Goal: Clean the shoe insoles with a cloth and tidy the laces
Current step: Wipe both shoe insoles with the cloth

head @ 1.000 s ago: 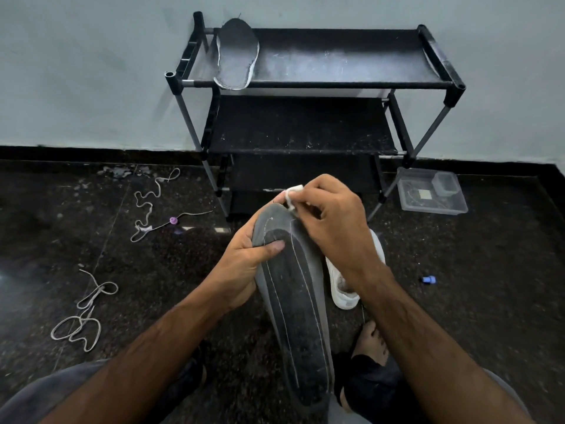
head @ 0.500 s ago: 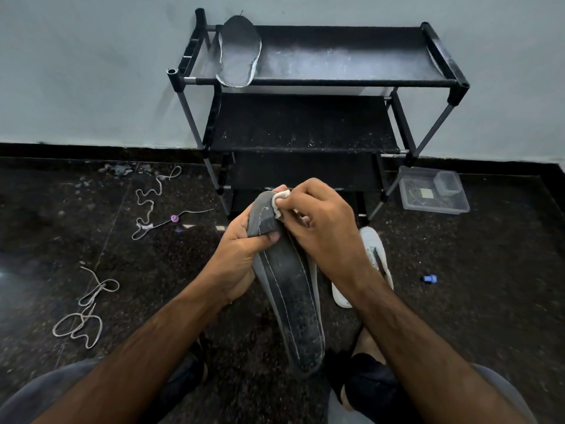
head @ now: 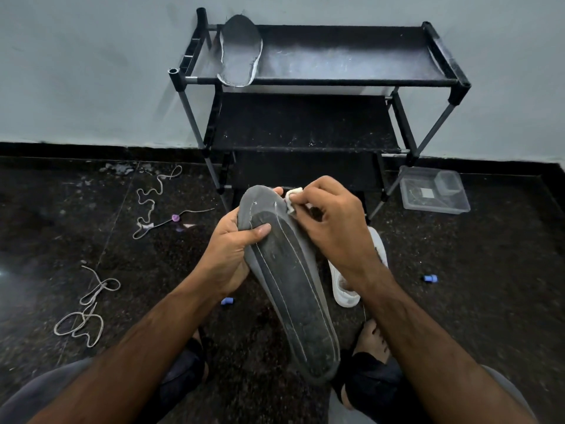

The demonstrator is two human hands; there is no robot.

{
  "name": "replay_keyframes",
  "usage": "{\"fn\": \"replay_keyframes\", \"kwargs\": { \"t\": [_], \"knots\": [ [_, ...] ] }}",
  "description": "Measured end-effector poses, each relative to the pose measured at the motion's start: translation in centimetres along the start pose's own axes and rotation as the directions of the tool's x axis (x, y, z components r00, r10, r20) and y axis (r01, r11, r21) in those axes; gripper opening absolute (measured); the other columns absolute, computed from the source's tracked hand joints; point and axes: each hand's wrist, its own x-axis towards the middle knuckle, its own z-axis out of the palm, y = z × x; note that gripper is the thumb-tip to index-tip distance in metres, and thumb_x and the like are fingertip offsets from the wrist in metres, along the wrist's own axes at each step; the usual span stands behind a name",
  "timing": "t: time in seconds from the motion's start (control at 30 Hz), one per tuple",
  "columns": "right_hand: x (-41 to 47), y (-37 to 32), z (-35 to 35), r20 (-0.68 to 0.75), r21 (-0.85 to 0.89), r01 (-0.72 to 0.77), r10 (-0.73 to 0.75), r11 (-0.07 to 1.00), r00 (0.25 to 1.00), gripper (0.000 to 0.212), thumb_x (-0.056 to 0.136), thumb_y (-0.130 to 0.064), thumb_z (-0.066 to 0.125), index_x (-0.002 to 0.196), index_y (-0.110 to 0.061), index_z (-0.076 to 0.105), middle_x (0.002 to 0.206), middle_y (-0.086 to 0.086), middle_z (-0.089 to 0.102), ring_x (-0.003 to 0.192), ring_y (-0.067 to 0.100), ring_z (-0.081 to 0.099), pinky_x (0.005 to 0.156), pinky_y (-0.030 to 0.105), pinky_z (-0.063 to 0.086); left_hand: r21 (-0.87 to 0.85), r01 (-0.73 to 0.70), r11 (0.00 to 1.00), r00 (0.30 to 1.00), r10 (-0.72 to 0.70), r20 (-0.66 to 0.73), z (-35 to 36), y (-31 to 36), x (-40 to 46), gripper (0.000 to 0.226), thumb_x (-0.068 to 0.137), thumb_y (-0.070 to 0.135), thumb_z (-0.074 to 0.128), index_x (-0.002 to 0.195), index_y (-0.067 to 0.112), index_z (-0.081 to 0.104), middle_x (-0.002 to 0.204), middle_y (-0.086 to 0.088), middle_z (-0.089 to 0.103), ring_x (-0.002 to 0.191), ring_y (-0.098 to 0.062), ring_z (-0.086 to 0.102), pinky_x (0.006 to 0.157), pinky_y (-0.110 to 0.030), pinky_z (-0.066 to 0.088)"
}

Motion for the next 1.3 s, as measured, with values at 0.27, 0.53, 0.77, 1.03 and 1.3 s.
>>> {"fn": "replay_keyframes", "kwargs": {
  "t": [0.27,0.53,0.77,1.03,1.3],
  "knots": [
    [-1.1,-0.7,-0.5,0.267,0.233,-0.221,0.157,0.947,0.951,0.014,0.086,-0.009,0.08,0.096,-0.018,0.077,0.095,-0.007,0.069,0.095,0.01,0.068,0.086,0.023,0.054,-0.1,0.01,0.995,0.996,-0.018,-0.084,-0.7,0.7,0.4,0.041,0.097,-0.008,0.04,0.138,-0.01,0.044,0.136,-0.022,0.061,0.126,-0.035,0.06,0.103,-0.048,0.05],
    [-0.4,-0.8,0.3,0.147,0.251,-0.316,0.287,0.915,0.947,0.009,0.09,-0.014,0.077,0.096,-0.021,0.075,0.095,-0.01,0.07,0.089,0.008,0.068,0.078,0.026,0.056,-0.248,0.087,0.965,0.996,-0.08,0.036,0.2,1.3,-0.2,0.048,0.102,0.013,0.039,0.149,0.0,0.038,0.152,-0.012,0.048,0.14,-0.029,0.046,0.114,-0.047,0.04],
    [-0.6,-1.3,0.8,0.067,0.235,-0.292,0.284,0.927,0.957,0.009,0.091,-0.015,0.077,0.1,-0.016,0.075,0.097,-0.008,0.069,0.094,0.004,0.066,0.08,0.016,0.052,-0.223,0.12,0.968,0.993,-0.119,0.014,1.1,1.2,-0.5,0.044,0.103,0.017,0.042,0.146,0.008,0.047,0.147,-0.008,0.055,0.136,-0.025,0.052,0.106,-0.039,0.049],
    [-0.6,-1.7,0.7,-0.098,-0.046,-0.099,0.094,0.994,0.991,0.01,0.089,-0.024,0.077,0.099,-0.025,0.077,0.097,-0.015,0.068,0.099,0.01,0.057,0.088,0.04,0.047,-0.218,0.094,0.972,0.986,-0.12,-0.111,0.8,0.5,-0.5,0.048,0.088,-0.001,0.055,0.135,-0.003,0.053,0.125,-0.024,0.066,0.111,-0.035,0.067,0.088,-0.042,0.058],
    [-0.1,-1.3,0.4,-0.15,-0.051,-0.015,0.008,0.999,0.989,0.012,0.093,-0.022,0.074,0.104,-0.019,0.077,0.098,-0.007,0.068,0.091,0.014,0.061,0.083,0.042,0.05,-0.111,0.183,0.977,0.977,-0.193,-0.093,2.0,-0.3,-1.1,0.042,0.077,0.007,0.062,0.119,0.006,0.063,0.107,-0.013,0.074,0.099,-0.028,0.072,0.078,-0.039,0.06]
  ]
}}
